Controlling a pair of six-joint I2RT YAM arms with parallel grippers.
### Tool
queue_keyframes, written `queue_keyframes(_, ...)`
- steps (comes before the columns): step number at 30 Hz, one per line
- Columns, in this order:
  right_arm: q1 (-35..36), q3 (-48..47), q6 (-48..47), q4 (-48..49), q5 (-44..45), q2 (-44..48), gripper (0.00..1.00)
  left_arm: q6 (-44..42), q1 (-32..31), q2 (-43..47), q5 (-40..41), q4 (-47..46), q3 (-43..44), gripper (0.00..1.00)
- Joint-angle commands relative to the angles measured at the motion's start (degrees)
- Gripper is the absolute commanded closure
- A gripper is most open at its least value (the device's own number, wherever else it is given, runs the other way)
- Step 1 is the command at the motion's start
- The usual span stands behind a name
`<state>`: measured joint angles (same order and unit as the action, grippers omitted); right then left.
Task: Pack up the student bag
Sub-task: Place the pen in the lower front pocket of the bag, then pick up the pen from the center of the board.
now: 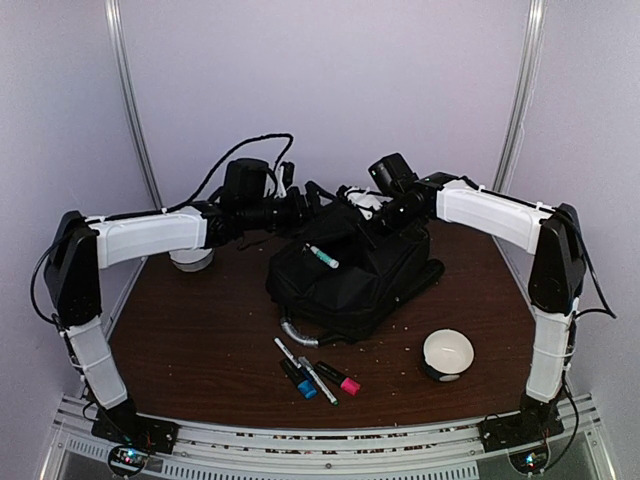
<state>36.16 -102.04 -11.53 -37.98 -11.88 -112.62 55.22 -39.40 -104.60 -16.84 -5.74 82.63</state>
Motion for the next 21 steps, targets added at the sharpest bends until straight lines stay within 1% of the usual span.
queue_keyframes(1,-0.4,-1.1,0.3,2.5,-3.3,1.3,1.0,-21.1,-2.1,8.3,19.2,13.7,-3.0,0.02)
queue_keyframes(2,-0.5,-1.0,0.2,2.5,-3.8,1.1,1.0,-26.9,-3.3,10.1,26.7,16.6,-3.4,0.02)
queue_keyframes(3,-0.5,-0.9,0.0,2.3,-4.7,0.8,1.0,-31.0,-3.9,11.3,33.1,17.5,-4.3,0.02)
queue_keyframes(4,-0.5,-1.0,-0.1,2.2,-5.5,0.4,1.0,-32.3,-3.7,12.2,37.3,16.9,-5.9,0.02)
queue_keyframes(5,-0.5,-1.1,-0.1,1.9,-6.0,0.1,1.0,-31.2,-3.2,12.9,41.2,15.7,-8.6,0.02)
queue_keyframes(6,-0.5,-1.1,0.1,1.8,-6.3,-0.4,1.0,-30.5,-1.6,13.4,39.6,14.9,-9.7,0.02)
queue_keyframes(7,-0.6,-1.3,0.2,1.7,-6.4,-0.7,1.0,-30.4,0.0,13.7,34.4,15.2,-9.9,0.07)
queue_keyframes(8,-0.5,-1.4,0.3,1.6,-6.3,-1.0,1.0,-30.5,1.1,13.9,28.5,15.6,-9.9,0.16)
queue_keyframes(10,-0.7,-1.5,0.4,1.7,-6.4,-1.1,1.0,-30.6,1.3,13.9,21.4,19.5,-8.6,0.35)
queue_keyframes(11,-0.7,-1.5,0.4,1.7,-6.5,-1.1,1.0,-30.7,0.9,13.9,18.3,21.5,-8.3,0.42)
queue_keyframes(12,-0.8,-1.6,0.5,1.7,-6.4,-1.0,1.0,-30.1,0.5,14.1,16.9,23.3,-8.9,0.45)
queue_keyframes(15,-1.0,-1.7,0.4,1.7,-6.5,-1.1,1.0,-29.9,-2.6,17.0,13.7,22.5,-15.6,0.49)
queue_keyframes(19,-1.1,-1.8,0.6,1.6,-6.9,-1.4,1.0,-17.0,-4.8,18.8,13.4,28.0,-22.7,0.51)
queue_keyframes(21,-1.1,-1.8,0.6,1.6,-7.2,-1.5,1.0,-11.7,-6.7,19.5,13.4,29.1,-25.8,0.51)
